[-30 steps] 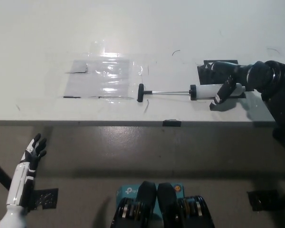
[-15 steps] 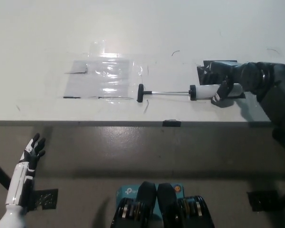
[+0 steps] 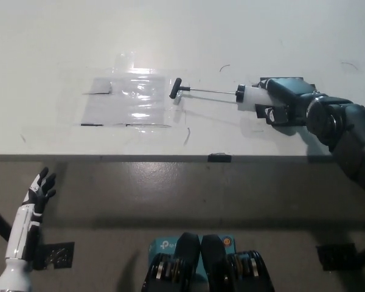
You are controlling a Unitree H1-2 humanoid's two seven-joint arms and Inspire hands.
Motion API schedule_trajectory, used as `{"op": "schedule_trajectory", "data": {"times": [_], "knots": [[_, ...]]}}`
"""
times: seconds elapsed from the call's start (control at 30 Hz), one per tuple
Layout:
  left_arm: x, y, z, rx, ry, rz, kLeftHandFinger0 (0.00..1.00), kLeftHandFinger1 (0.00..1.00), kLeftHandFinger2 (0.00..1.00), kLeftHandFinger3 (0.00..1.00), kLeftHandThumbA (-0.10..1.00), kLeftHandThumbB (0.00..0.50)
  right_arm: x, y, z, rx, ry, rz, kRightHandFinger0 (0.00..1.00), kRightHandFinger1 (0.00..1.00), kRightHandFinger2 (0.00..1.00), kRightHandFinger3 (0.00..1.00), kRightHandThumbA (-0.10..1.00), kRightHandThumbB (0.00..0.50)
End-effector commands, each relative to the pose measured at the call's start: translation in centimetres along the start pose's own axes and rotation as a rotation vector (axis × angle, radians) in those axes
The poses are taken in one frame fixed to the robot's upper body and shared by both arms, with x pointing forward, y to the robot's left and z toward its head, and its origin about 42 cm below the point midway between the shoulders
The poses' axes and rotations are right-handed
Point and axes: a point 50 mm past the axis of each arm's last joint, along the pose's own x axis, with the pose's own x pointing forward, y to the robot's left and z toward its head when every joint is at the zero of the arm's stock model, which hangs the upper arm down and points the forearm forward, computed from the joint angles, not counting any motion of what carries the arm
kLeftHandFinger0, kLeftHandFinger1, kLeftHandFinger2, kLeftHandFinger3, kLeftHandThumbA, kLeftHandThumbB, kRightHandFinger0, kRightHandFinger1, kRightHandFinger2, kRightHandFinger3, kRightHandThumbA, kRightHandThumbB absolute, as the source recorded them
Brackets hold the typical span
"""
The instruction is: The robot uses right hand to pick up a small white air pumper and uses its left hand to compress it, and then puts it on the desk
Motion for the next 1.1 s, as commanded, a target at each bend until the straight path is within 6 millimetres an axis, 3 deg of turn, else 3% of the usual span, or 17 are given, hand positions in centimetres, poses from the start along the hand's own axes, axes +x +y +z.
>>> {"op": "schedule_trajectory", "data": {"times": [0.0,0.27,0.33,0.37,0.47,0.6,0.67,0.73,0.8,0.87,0.97,1.07], "knots": [[1.0,1.0,1.2,0.011,-0.063,0.004,1.00,1.00,1.00,1.00,1.00,0.039,-0.3,0.8,-0.7,0.003,-0.014,-0.001,0.04,0.51,0.88,0.80,-0.10,0.126],[1.3,1.0,1.5,-0.019,-0.067,0.008,1.00,1.00,1.00,1.00,1.00,0.042,-0.8,-1.3,-0.4,0.038,-0.103,-0.112,0.04,0.51,0.86,0.78,-0.10,0.095],[1.4,0.7,1.8,-0.045,-0.083,0.001,1.00,1.00,1.00,1.00,0.99,0.038,-1.2,-2.1,-0.2,0.037,-0.126,-0.137,0.04,0.54,0.87,0.87,-0.10,0.100],[1.4,0.6,2.2,-0.057,-0.096,0.002,1.00,1.00,1.00,1.00,0.98,0.050,-1.5,-2.6,0.1,0.028,-0.149,-0.152,0.05,0.56,0.87,0.90,-0.10,0.103],[1.5,0.3,4.4,-0.112,-0.137,0.002,1.00,1.00,1.00,1.00,0.98,0.019,-2.8,-4.2,1.9,-0.008,-0.205,-0.184,0.05,0.56,0.85,0.91,-0.10,0.108],[1.8,0.4,7.5,-0.132,-0.217,0.014,1.00,1.00,1.00,1.00,1.00,0.028,-5.9,-5.9,5.2,-0.024,-0.323,-0.225,0.04,0.54,0.84,0.93,-0.10,0.122],[2.2,0.4,8.7,-0.139,-0.244,0.012,1.00,1.00,1.00,1.00,1.00,0.038,-7.5,-6.2,6.5,-0.030,-0.368,-0.233,0.03,0.55,0.84,0.99,-0.10,0.096],[2.6,0.2,9.9,-0.151,-0.277,0.012,1.00,1.00,1.00,1.00,1.00,0.055,-9.2,-6.0,7.6,-0.047,-0.414,-0.242,0.03,0.54,0.83,1.00,-0.10,0.107],[3.1,0.0,10.8,-0.161,-0.306,0.011,1.00,1.00,1.00,1.00,1.00,0.060,-10.2,-5.7,8.5,-0.061,-0.441,-0.242,0.04,0.53,0.81,0.98,-0.10,0.112],[3.8,-0.3,11.8,-0.191,-0.333,0.010,1.00,1.00,1.00,1.00,1.00,0.074,-11.6,-5.4,9.8,-0.069,-0.495,-0.230,0.05,0.52,0.80,0.85,-0.10,0.137],[4.8,-0.7,13.0,-0.208,-0.355,0.013,1.00,1.00,1.00,1.00,1.00,0.040,-13.3,-4.8,11.5,-0.086,-0.541,-0.220,0.08,0.53,0.80,0.83,-0.10,0.154],[5.6,-1.1,13.7,-0.222,-0.369,0.008,1.00,1.00,1.00,1.00,1.00,0.051,-14.0,-4.3,12.2,-0.092,-0.574,-0.226,0.07,0.50,0.79,0.80,-0.10,0.166]]}}
